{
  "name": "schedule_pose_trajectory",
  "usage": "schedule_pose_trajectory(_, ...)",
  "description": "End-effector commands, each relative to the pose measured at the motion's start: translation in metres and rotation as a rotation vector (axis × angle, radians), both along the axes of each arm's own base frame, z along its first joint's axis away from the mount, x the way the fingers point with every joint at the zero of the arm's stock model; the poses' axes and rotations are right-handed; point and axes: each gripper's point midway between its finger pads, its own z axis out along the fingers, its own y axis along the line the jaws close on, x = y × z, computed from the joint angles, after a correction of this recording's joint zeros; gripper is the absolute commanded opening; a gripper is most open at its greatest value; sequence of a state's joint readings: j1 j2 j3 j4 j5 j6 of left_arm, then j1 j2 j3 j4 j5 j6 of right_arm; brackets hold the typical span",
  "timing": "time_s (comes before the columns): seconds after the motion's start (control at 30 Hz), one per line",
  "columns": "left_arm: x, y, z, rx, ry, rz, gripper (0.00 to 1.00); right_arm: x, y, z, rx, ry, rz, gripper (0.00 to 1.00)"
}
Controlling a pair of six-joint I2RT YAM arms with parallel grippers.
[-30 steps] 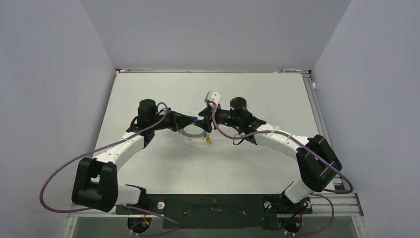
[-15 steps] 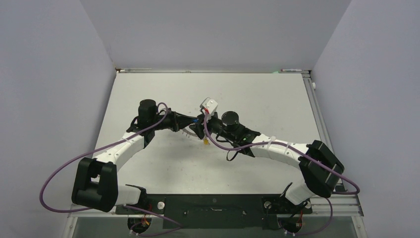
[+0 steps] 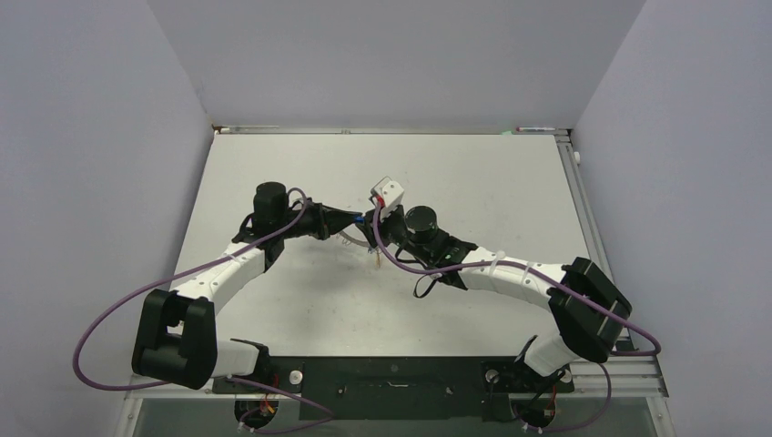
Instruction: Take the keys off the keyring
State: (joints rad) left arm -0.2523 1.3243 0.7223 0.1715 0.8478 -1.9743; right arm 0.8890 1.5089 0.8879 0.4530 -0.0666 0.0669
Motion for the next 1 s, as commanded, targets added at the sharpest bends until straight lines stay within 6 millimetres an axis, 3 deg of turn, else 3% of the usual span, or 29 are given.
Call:
schedule_pose_trajectory(0.0,-0.006,-0.003,0.023,-0.033,-0.073,-0.045,0.0,0.026,-0.021,0.022,0.026,-0.059,-0.111,0.36)
schedule_pose_trajectory(0.3,-0.006,-0.003,0.022,-0.032,-0.075,-0.046,0.0,0.011,-0.02,0.028,-0.006,-0.126,0.006,0.39)
schedule_pose_trajectory(0.6,-0.009,-0.004,0.025,-0.035,-0.083,-0.052,0.0,-0.014,0.005,0.044,0.029,-0.243,0.253,0.49)
schedule_pose_trajectory(0.97,-0.013,-0.006,0.03,-0.049,-0.104,-0.072,0.0,-0.011,0.01,0.025,0.021,-0.224,0.394,0.35)
